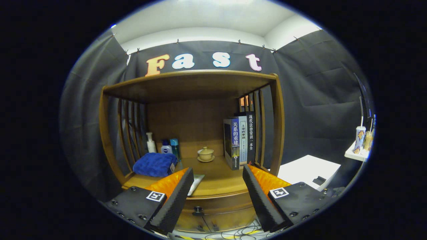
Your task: Pull open the drawer, take out the items inside it, and place them on the countertop above the cabinet.
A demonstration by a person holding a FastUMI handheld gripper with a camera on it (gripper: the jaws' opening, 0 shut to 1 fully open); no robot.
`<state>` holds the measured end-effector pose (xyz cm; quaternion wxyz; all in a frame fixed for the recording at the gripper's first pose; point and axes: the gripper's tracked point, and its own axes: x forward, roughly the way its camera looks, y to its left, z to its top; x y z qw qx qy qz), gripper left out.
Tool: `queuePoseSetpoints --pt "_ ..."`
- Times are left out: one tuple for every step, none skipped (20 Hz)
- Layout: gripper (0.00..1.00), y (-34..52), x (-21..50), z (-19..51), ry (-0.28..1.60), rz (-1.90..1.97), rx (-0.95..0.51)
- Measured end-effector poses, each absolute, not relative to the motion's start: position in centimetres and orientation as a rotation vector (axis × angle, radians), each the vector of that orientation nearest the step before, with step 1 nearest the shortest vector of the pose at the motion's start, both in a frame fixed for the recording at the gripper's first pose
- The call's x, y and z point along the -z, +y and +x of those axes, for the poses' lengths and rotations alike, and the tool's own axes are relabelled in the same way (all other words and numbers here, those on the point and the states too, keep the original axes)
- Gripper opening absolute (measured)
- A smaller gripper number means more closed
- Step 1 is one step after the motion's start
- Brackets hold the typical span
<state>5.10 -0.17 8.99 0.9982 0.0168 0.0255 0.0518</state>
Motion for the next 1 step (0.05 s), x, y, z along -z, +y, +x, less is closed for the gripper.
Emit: queuePoseSetpoints --pt "0.98 -0.19 -9.17 4.99 0.05 0.038 -0.103"
